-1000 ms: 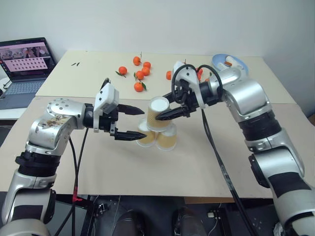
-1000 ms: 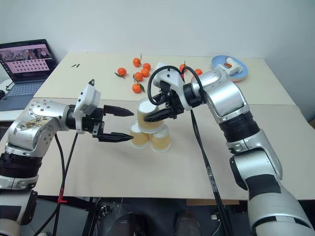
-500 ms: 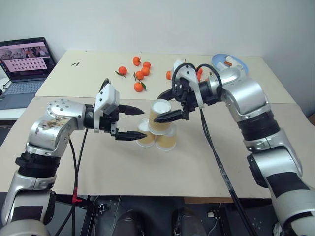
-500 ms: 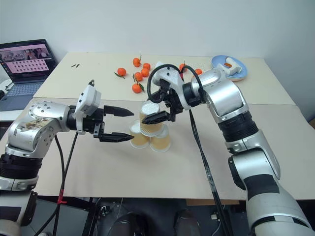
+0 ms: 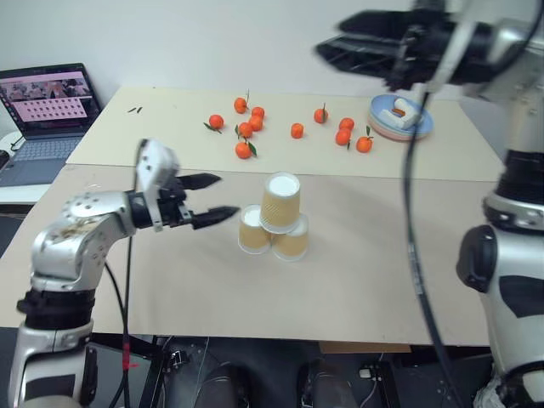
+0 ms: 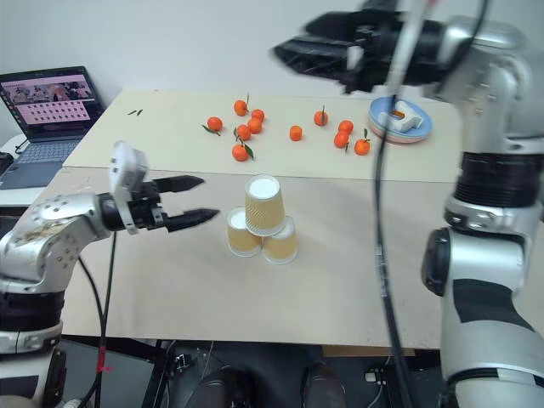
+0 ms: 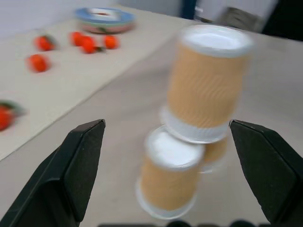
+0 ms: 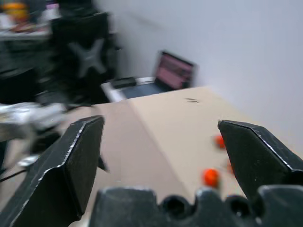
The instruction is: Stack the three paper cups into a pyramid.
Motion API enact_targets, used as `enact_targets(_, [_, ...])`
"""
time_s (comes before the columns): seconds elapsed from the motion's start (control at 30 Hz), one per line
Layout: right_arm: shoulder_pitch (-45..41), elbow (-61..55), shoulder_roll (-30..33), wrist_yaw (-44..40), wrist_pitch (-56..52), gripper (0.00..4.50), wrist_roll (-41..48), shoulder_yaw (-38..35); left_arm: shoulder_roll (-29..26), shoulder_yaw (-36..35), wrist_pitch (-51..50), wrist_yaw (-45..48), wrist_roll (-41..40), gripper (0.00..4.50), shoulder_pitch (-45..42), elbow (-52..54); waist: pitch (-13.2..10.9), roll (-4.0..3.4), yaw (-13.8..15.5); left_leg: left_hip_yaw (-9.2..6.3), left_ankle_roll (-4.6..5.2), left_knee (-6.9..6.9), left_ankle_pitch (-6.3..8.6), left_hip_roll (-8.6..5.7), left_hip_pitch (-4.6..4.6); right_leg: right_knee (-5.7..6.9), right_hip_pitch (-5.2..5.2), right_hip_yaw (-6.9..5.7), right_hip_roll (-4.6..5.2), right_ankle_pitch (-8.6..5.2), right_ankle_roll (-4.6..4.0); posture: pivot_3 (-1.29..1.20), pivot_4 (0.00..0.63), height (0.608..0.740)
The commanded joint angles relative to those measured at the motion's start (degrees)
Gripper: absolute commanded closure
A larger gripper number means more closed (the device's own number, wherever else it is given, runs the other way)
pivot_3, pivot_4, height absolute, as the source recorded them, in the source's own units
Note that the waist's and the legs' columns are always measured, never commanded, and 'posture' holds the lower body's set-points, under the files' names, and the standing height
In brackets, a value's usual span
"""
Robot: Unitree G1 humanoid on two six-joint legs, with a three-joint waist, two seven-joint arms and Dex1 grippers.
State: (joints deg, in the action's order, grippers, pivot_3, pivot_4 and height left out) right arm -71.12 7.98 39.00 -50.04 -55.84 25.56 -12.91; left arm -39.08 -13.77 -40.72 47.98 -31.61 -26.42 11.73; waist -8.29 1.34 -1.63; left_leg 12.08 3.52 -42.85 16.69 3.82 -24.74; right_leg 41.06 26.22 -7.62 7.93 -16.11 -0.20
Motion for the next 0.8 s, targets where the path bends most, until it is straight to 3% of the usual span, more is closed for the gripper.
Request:
enact_targets(0.03, [8.7,-3.0,2.0,14.7,1.3,0.04,-6.0,-7.5,3.5,-9.1,-0.7,-13.5,1.1,0.00,4.0,4.5,0.0,0.00,0.1,0.00,0.00,0.00,0.00,-0.01,0.01,0.03,0.00,0.02,0.02,0.00,0.00,0.00,0.150,0.686])
enact_targets(0.17, [22.2,-2.8,1.9,26.1,7.6,0.04,-16.3,-2.8,8.6,-12.5,2.2,-26.2,5.9,0.00,5.3,2.1,0.0,0.01,0.3,0.07,-0.01,0.01,-0.01,-0.01,0.12,0.11,-0.04,0.06,0.03,0.00,0.01,0.00,0.150,0.686])
enact_targets(0.4, [36.7,2.0,-8.2,35.4,23.2,0.04,-22.2,1.5,17.3,-14.6,18.1,-46.9,18.2,0.00,4.3,-11.3,0.1,0.01,-0.4,0.31,-0.08,0.13,-0.05,0.04,0.33,0.15,-0.05,0.32,-0.13,0.01,0.02,0.00,0.150,0.686])
enact_targets(0.57, [40.6,5.3,-10.8,37.3,33.7,0.04,-23.4,2.1,19.4,-14.5,24.1,-51.5,20.1,0.00,3.9,-16.3,0.1,0.02,-0.6,0.31,-0.08,0.07,-0.05,0.01,0.17,0.14,0.07,0.27,-0.11,0.01,0.03,0.00,0.150,0.686])
enact_targets(0.8, [41.9,8.9,-12.7,38.6,38.5,0.04,-23.1,2.1,20.1,-13.6,28.3,-52.9,20.6,0.00,4.7,-19.7,0.1,0.02,-0.7,0.29,-0.08,0.02,-0.05,0.04,0.22,0.17,0.02,0.25,-0.12,0.01,0.02,0.00,0.150,0.686])
